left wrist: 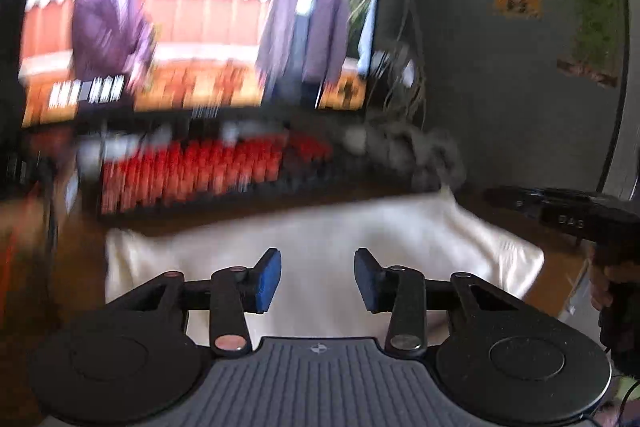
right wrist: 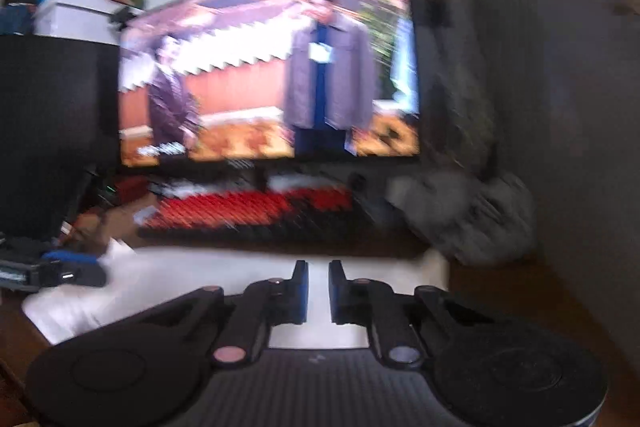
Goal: Fold clothes
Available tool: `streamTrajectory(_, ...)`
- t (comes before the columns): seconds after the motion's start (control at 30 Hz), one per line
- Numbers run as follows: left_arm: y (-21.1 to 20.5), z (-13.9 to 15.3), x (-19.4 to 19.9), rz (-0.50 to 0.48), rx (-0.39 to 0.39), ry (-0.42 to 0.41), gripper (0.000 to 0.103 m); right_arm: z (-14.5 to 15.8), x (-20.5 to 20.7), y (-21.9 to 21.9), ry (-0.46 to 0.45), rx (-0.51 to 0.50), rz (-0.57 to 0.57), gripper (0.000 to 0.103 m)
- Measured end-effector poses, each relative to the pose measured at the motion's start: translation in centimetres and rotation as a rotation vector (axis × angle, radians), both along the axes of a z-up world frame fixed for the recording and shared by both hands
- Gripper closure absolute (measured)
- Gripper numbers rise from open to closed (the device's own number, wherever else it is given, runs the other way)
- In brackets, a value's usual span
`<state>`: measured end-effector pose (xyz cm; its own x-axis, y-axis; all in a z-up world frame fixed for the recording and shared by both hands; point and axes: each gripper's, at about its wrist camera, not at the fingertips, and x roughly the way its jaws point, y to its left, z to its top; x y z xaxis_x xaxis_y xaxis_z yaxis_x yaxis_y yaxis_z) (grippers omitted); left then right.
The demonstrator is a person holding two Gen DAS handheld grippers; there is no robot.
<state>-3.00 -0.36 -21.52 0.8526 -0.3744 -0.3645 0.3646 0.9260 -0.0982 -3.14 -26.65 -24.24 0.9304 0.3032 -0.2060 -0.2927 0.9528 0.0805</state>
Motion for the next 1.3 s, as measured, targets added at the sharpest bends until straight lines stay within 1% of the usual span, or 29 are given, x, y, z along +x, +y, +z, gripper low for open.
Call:
streamTrajectory(0.03, -0.4, 0.6, 0.8, -0.003, 0.025, -0.017, 0.064, 0.6, 1.1, 0.8, -0.004, -0.026, 0.014, 0.094)
streamTrajectory(0.07, -1.0, 1.1, 2.0, -0.005, 0.055, -0.027, 0.066, 1.3, 2.3, 1.5, -0.008, -0.053, 0.027, 0.094)
streamTrajectory(0.13, -2.3, 1.3, 4.7, -0.016, 0.107, -0.022, 0.071, 1.9, 5.1, 3.2, 0.037, -0.089, 0.053, 0.094)
streamTrajectory(0.17, -2.8, 0.8, 6.0, -0.006, 0.130, 0.004, 0.078, 1.8, 6.7, 3.8, 0.082, -0.100, 0.080, 0.094)
streamTrajectory(0.23, -4.0, -0.1, 8.8, 0.013, 0.176, 0.056, 0.085, 1.2, 9.6, 5.0, 0.184, -0.107, 0.128, 0.094)
streamTrajectory(0.3, -5.0, -1.4, 10.4, 0.013, 0.178, 0.120, 0.086, 0.5, 11.5, 6.1, 0.245, -0.133, 0.156, 0.095)
streamTrajectory(0.4, -5.0, -3.0, 11.9, 0.006, 0.175, 0.197, 0.085, -0.4, 13.2, 7.1, 0.302, -0.161, 0.172, 0.095)
streamTrajectory(0.5, -4.5, -3.7, 12.0, 0.005, 0.156, 0.209, 0.082, -1.7, 14.0, 7.6, 0.353, -0.185, 0.187, 0.095)
streamTrajectory(0.6, -3.8, -4.0, 11.9, 0.004, 0.128, 0.208, 0.081, -2.5, 14.0, 7.1, 0.351, -0.154, 0.190, 0.095)
streamTrajectory(0.73, -2.9, -4.0, 11.6, 0.008, 0.084, 0.215, 0.080, -2.0, 14.0, 7.4, 0.347, -0.139, 0.182, 0.095)
streamTrajectory(0.83, -2.9, -3.9, 11.4, 0.011, 0.094, 0.212, 0.079, -1.3, 14.3, 8.3, 0.330, -0.137, 0.197, 0.095)
streamTrajectory(0.93, -3.2, -4.0, 11.9, 0.010, 0.093, 0.215, 0.078, -1.5, 15.6, 9.6, 0.360, -0.174, 0.195, 0.095)
streamTrajectory(1.0, -3.1, -4.0, 12.0, 0.012, 0.085, 0.219, 0.077, -1.8, 16.0, 9.4, 0.367, -0.172, 0.190, 0.095)
streamTrajectory(1.07, -3.1, -4.0, 12.1, 0.012, 0.084, 0.219, 0.077, -1.8, 16.4, 8.4, 0.374, -0.164, 0.150, 0.096)
streamTrajectory(1.13, -3.2, -4.0, 12.1, 0.013, 0.085, 0.219, 0.077, -2.1, 16.7, 6.7, 0.380, -0.171, 0.081, 0.096)
streamTrajectory(1.3, -3.2, -4.0, 12.1, 0.012, 0.084, 0.220, 0.077, -2.7, 16.6, 1.1, 0.401, -0.129, -0.069, 0.097)
